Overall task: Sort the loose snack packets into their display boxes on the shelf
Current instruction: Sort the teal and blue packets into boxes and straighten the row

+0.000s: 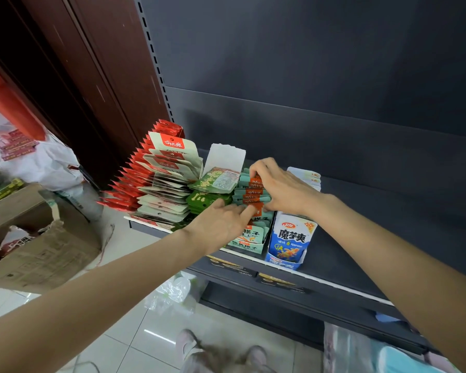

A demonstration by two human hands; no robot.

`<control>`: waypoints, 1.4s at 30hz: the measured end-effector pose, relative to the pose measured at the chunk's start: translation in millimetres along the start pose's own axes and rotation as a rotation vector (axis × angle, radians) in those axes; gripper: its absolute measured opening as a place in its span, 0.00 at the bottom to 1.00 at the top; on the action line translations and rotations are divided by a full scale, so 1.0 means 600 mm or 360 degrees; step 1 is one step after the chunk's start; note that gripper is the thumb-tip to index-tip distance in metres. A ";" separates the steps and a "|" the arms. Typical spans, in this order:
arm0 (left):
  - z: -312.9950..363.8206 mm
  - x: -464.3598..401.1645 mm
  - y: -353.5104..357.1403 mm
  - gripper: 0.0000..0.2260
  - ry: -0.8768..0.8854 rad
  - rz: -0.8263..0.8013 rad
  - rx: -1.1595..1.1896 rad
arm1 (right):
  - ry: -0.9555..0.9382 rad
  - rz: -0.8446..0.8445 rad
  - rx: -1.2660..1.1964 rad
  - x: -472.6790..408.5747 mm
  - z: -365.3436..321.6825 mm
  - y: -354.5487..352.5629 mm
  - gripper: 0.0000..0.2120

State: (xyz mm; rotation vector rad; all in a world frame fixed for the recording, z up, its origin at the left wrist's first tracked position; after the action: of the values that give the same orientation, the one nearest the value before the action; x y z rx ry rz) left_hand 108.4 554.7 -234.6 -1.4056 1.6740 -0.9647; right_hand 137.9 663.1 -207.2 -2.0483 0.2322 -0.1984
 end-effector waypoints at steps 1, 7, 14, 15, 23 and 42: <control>-0.001 0.003 -0.002 0.25 0.0011 0.0008 0.0016 | -0.0036 0.0011 -0.0013 0.002 -0.002 0.001 0.30; -0.004 0.017 0.001 0.10 0.0058 -0.0258 0.0293 | -0.0236 0.0029 -0.0053 0.009 -0.020 0.005 0.16; 0.006 0.021 -0.002 0.07 0.0202 -0.0201 0.0222 | -0.0204 -0.0315 0.0230 0.005 -0.024 0.033 0.07; 0.004 0.021 -0.008 0.07 0.0192 -0.0176 0.0269 | -0.0183 -0.0339 0.0266 0.005 -0.024 0.035 0.10; -0.012 0.020 -0.004 0.24 -0.0004 -0.0456 0.0512 | -0.0191 -0.0282 0.0257 -0.005 -0.029 0.037 0.14; 0.001 -0.011 -0.028 0.23 0.0284 -0.0267 -0.0046 | -0.0178 -0.0306 0.0170 -0.011 -0.024 0.026 0.16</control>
State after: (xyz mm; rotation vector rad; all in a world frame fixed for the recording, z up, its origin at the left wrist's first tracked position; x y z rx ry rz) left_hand 117.4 559.1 -219.6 -1.5366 1.7242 -1.1951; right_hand 126.9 645.4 -214.6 -1.9678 -0.0440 -0.2092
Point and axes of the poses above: each hand's wrist, its own x-axis away from the middle knuckle, its own y-axis out of the palm, z = x × y, the point moved 7 cm from there along -x, towards the middle knuckle, and after that the axes turned 14 degrees about -x, right-handed, at the moved point
